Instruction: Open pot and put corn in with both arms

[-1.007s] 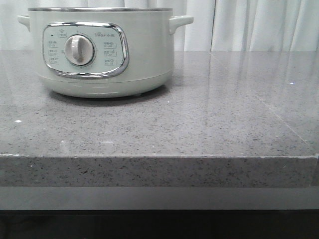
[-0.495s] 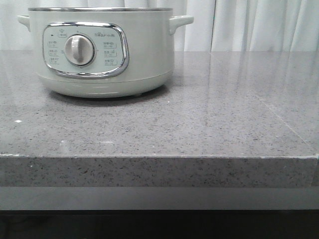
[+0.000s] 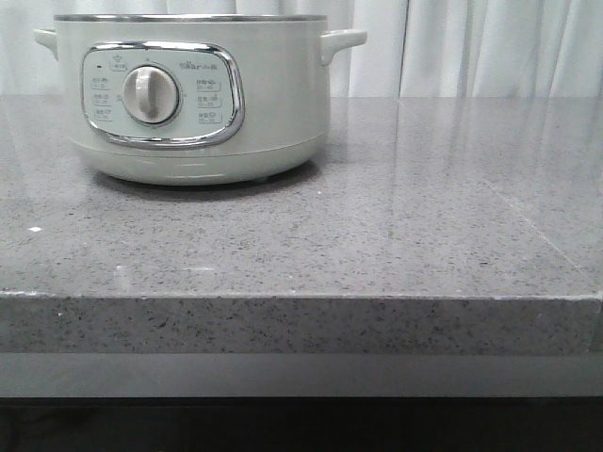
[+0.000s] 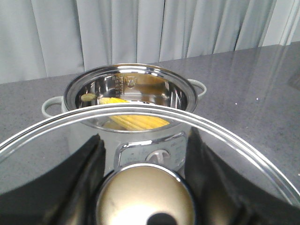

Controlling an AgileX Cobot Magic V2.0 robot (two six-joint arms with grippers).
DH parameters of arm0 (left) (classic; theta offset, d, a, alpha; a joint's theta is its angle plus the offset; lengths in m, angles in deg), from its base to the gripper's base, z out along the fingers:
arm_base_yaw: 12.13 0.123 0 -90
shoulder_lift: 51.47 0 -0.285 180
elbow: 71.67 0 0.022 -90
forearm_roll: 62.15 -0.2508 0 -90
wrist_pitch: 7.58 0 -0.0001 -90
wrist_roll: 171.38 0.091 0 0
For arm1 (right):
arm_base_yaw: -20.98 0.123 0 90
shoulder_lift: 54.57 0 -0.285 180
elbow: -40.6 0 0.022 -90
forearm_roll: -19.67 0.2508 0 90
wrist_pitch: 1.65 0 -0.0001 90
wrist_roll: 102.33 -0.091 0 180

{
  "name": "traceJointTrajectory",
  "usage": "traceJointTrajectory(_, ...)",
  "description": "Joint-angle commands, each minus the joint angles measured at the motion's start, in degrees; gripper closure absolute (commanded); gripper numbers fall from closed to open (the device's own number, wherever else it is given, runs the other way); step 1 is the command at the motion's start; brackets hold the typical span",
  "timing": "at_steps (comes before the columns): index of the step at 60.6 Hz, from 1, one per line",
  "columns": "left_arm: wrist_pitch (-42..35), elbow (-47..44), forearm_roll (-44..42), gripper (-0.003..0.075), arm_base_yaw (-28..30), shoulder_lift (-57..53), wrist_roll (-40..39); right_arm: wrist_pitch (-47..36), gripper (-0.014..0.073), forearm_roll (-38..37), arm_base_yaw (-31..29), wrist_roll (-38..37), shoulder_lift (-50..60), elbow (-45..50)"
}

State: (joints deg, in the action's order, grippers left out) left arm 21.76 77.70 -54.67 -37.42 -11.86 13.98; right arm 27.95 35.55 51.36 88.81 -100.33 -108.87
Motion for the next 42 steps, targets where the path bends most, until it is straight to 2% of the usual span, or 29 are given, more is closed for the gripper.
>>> traceJointTrajectory(1, -13.2, 2.0, 1.8, 0.0534, 0.1, 1.6, -0.1, -4.3, 0.0064, 0.2, -0.3, 0.3, 0.2, -1.3)
traceJointTrajectory(8, -18.2, 2.9, 2.6, 0.0534, 0.1, 5.8, -0.1, -4.3, 0.0064, 0.2, -0.3, 0.3, 0.2, -1.3)
traceJointTrajectory(24, -19.3, 11.7, 2.6, 0.0534, 0.1, 20.0, -0.1, -4.3, 0.0064, 0.2, -0.3, 0.3, 0.2, -1.3)
traceJointTrajectory(42, -23.9, 23.0, 2.6, 0.0534, 0.1, 36.7, -0.1, -4.3, 0.0064, 0.2, -0.3, 0.3, 0.2, -1.3)
